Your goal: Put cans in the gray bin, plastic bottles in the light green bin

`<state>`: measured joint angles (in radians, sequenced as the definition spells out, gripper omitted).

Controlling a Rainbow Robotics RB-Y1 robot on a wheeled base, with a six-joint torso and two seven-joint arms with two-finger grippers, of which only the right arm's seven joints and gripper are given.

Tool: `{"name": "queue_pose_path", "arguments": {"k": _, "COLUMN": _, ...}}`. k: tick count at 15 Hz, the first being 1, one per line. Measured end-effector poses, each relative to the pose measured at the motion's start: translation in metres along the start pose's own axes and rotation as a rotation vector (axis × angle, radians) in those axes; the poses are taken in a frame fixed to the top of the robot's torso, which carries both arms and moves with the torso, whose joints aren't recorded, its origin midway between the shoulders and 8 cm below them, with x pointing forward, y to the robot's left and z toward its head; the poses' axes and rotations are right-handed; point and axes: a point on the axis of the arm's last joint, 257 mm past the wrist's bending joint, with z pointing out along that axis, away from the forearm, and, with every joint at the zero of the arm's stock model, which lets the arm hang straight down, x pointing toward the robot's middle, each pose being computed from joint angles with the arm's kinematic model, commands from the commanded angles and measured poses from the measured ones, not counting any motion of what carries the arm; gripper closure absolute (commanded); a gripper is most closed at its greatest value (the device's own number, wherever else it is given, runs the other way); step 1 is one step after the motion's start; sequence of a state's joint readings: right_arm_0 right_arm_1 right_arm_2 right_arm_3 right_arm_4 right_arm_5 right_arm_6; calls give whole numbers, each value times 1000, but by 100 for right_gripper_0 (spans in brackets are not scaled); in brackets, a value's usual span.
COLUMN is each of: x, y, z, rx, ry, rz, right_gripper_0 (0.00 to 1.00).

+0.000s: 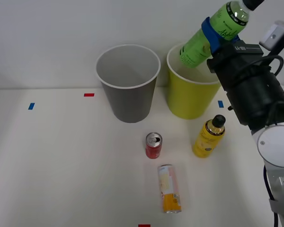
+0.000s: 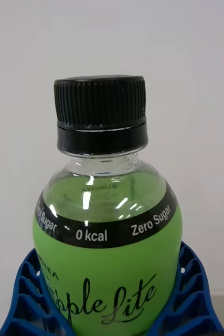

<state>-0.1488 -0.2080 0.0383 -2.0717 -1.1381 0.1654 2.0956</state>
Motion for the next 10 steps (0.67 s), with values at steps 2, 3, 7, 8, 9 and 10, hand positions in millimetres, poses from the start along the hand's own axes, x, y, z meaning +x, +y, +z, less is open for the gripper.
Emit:
{"name": "queue_pose_path", "arguments": {"k": 2, "x": 16, "y": -13, "z": 18, "rx": 20, "ry": 27, "rz": -44, "right_gripper_0": 100}}
{"name": "queue_pose_path", "arguments": {"k": 3, "x": 22, "y": -17, "z": 25, "rx": 25, "ry": 43, "rz": -84, "right_gripper_0": 100}}
{"name": "queue_pose_path", "arguments": {"k": 7, "x": 27, "y": -26, "z": 45, "rx": -12, "ry": 150, "rz": -186, "right_gripper_0": 100}}
{"name": "queue_pose_path", "arguments": {"k": 8, "x": 25, "y": -28, "z": 49, "rx": -21, "ry": 175, "rz": -201, "right_gripper_0": 100}}
{"name": "queue_pose_path", "arguments": {"k": 9, "x": 20, "y": -32, "z": 52, "rx": -20, "ry": 187, "rz": -227, "right_gripper_0": 100}}
{"name": "queue_pose_path", "arguments": {"k": 10, "x": 20, "y": -35, "z": 54, "rx": -14, "ry": 198, "rz": -255, "right_gripper_0": 100}}
